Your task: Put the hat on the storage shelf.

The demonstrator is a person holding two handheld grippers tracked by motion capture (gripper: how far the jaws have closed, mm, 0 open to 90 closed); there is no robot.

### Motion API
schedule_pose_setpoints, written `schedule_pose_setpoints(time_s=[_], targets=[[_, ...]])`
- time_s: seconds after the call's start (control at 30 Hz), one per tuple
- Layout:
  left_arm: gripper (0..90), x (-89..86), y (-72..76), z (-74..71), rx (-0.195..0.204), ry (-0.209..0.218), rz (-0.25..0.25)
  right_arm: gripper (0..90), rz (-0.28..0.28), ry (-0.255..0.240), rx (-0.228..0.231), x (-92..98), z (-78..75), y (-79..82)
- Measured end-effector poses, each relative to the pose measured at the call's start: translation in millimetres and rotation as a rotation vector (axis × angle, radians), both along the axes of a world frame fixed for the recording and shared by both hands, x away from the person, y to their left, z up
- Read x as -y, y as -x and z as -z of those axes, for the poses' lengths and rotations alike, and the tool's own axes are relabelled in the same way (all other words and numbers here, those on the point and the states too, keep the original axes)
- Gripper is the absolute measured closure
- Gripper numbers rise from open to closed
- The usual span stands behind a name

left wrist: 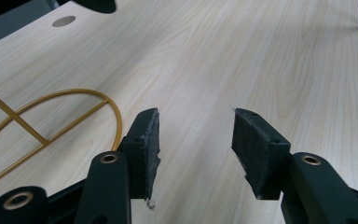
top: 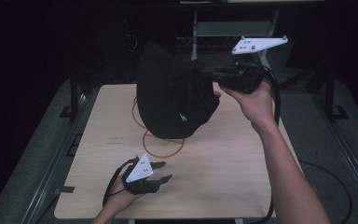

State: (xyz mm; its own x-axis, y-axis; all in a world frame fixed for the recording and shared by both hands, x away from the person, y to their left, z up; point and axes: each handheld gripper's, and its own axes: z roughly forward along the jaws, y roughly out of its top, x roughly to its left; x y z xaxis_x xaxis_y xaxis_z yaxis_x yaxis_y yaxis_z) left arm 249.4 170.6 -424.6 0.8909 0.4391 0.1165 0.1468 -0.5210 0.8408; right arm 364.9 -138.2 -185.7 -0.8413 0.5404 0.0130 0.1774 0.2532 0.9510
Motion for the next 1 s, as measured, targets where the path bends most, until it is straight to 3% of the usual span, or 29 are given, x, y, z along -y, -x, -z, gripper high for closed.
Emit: schedule_pose_setpoints(time_s=[0.2,0.6,1.0], targets=[[50.4,0.5,0.0,0.2,0.004,-0.010,0.007,85.4,-0.018,0.008,-0.011,-16.7,-5.4,-7.6],[50.5,1.6,0.5,1.0,0.010,-0.024,0.016,85.3,-0.042,0.071,-0.023,-54.6,-14.6,-21.6],[50.4,2.6,0.4,2.1,0.005,-0.033,0.016,85.2,-0.046,0.101,-0.035,-79.3,-13.4,-34.3]])
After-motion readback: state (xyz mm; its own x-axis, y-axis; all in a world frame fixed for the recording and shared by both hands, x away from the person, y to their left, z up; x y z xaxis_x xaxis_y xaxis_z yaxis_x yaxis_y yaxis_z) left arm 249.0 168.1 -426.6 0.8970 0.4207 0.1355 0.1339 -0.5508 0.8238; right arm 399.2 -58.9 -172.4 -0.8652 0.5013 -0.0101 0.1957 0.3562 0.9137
